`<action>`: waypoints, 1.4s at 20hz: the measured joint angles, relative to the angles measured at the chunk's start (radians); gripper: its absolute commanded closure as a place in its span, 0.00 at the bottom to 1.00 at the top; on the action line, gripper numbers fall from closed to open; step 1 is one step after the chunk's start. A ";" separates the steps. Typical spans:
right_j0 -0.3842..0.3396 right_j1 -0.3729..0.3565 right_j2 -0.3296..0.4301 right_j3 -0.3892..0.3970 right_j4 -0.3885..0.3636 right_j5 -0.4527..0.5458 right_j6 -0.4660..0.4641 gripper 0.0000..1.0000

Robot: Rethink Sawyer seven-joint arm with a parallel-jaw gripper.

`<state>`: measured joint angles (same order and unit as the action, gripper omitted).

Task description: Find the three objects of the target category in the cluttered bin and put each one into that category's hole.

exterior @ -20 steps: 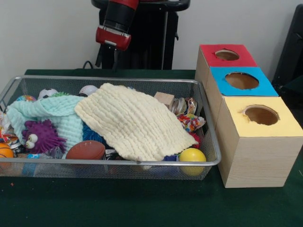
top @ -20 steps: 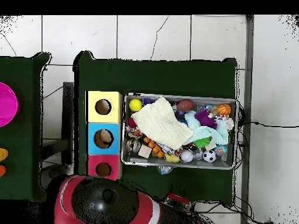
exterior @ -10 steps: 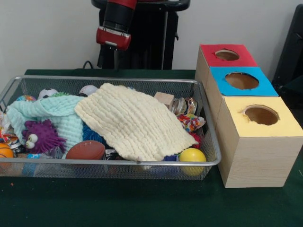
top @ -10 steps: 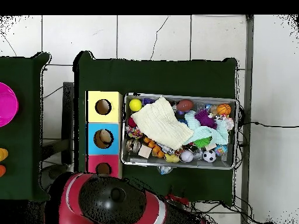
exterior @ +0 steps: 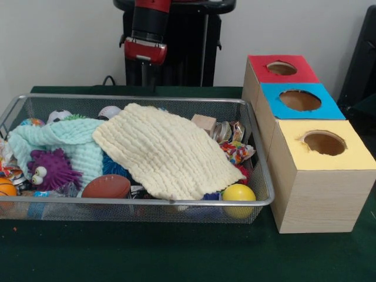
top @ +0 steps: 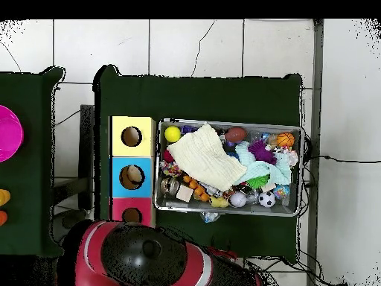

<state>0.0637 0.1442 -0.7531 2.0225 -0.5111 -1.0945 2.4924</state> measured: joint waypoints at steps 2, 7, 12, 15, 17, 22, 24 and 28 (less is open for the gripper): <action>0.001 0.000 0.005 -0.013 -0.018 0.000 0.000 0.00; 0.008 0.000 0.019 -0.041 -0.063 0.005 0.000 0.00; 0.013 0.000 0.026 -0.063 -0.086 0.012 0.000 0.00; 0.015 0.005 0.027 -0.077 -0.087 0.012 0.000 0.00; 0.018 0.011 0.026 -0.080 -0.087 0.013 0.000 0.00; 0.029 0.027 0.026 -0.081 -0.082 0.012 0.000 0.00; 0.037 0.039 0.026 -0.081 -0.066 0.013 0.000 0.00; 0.044 0.061 0.023 -0.073 -0.024 -0.010 0.000 0.00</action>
<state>0.1073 0.2049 -0.7297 1.9490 -0.5347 -1.1043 2.4924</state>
